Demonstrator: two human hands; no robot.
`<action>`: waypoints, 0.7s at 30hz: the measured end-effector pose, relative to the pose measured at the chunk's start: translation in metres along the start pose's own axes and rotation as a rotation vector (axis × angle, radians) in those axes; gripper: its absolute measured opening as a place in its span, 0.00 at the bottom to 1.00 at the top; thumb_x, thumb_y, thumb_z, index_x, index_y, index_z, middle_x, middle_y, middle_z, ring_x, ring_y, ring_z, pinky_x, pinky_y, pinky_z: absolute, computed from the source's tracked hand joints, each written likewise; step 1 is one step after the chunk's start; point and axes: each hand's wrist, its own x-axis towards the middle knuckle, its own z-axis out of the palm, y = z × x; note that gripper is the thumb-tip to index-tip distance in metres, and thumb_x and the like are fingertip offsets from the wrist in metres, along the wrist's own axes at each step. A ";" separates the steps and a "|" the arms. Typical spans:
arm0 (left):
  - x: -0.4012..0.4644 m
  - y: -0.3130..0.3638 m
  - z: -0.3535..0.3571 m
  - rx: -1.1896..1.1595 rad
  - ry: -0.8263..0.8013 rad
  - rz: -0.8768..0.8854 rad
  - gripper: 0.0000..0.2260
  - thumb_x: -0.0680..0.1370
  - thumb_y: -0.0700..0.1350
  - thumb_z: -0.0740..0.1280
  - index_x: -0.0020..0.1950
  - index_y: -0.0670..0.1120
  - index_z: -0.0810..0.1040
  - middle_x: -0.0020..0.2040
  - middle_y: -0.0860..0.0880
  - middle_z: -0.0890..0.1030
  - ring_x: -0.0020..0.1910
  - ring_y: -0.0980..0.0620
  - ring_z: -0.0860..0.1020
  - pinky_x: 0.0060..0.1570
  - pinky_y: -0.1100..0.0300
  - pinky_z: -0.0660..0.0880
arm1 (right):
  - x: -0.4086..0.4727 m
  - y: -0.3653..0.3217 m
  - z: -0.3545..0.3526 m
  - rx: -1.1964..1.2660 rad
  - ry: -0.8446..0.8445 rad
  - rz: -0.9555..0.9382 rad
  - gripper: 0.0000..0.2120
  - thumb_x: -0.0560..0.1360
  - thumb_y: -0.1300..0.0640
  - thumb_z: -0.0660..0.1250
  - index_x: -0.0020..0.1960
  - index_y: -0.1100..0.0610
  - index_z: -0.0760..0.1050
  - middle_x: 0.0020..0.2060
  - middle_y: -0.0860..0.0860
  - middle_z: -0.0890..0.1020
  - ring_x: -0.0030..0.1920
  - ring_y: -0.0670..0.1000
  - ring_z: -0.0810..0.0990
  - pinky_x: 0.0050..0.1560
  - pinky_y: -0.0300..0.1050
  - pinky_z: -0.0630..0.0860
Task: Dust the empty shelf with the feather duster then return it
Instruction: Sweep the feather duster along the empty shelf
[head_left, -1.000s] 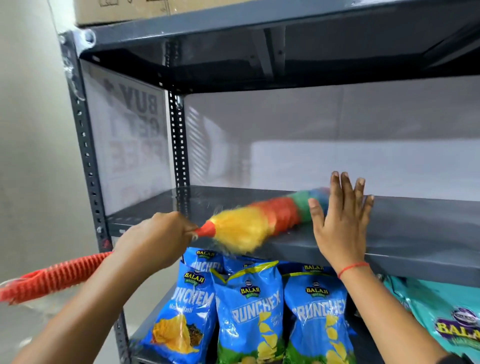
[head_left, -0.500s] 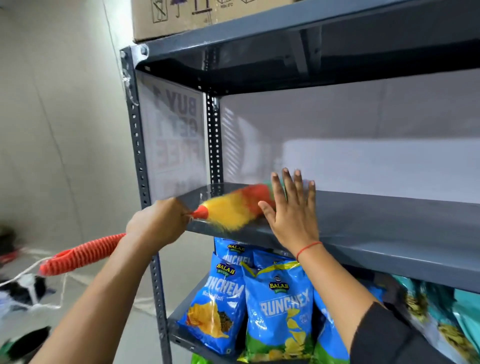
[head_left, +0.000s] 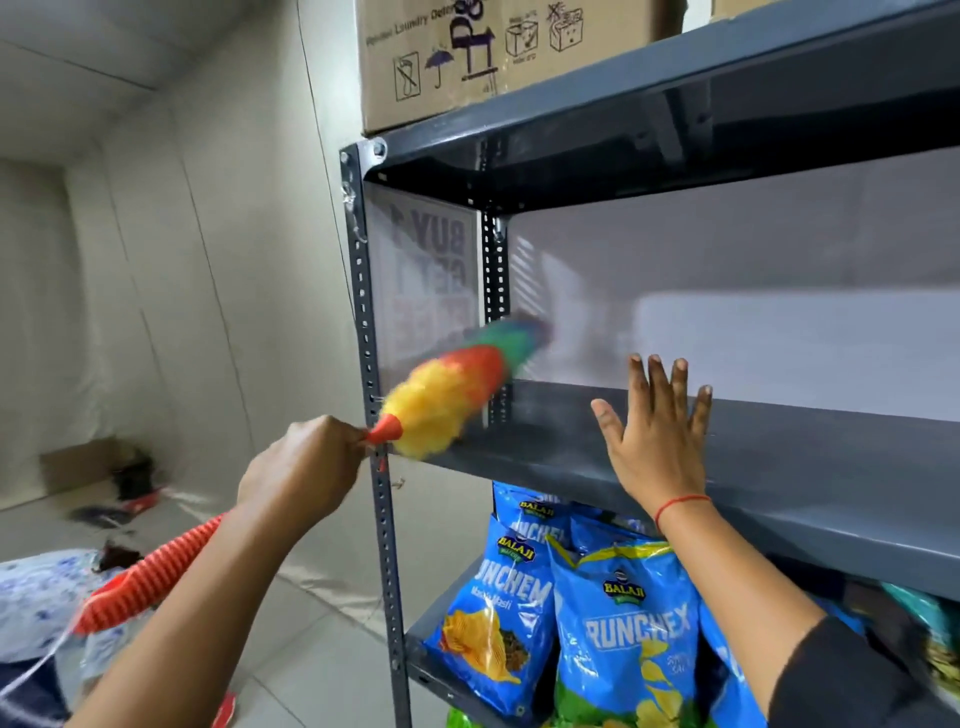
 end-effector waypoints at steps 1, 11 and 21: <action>-0.003 -0.002 0.002 -0.014 -0.037 0.039 0.08 0.77 0.53 0.63 0.51 0.61 0.81 0.31 0.50 0.78 0.36 0.42 0.81 0.30 0.59 0.73 | -0.001 0.000 0.001 -0.009 -0.003 -0.004 0.32 0.75 0.40 0.50 0.72 0.60 0.53 0.71 0.62 0.61 0.73 0.61 0.50 0.69 0.63 0.42; 0.008 -0.015 0.002 0.079 -0.012 -0.004 0.10 0.78 0.53 0.61 0.54 0.58 0.81 0.34 0.50 0.78 0.29 0.47 0.76 0.27 0.62 0.68 | -0.001 0.001 0.002 -0.035 -0.017 -0.013 0.33 0.74 0.39 0.47 0.71 0.60 0.55 0.70 0.62 0.63 0.72 0.62 0.52 0.68 0.67 0.45; 0.013 -0.022 0.010 0.080 -0.007 0.003 0.10 0.78 0.54 0.61 0.55 0.60 0.80 0.34 0.50 0.78 0.30 0.46 0.77 0.28 0.62 0.70 | -0.003 0.001 0.004 -0.065 -0.028 -0.032 0.34 0.74 0.38 0.45 0.72 0.59 0.51 0.71 0.61 0.61 0.73 0.61 0.50 0.68 0.66 0.42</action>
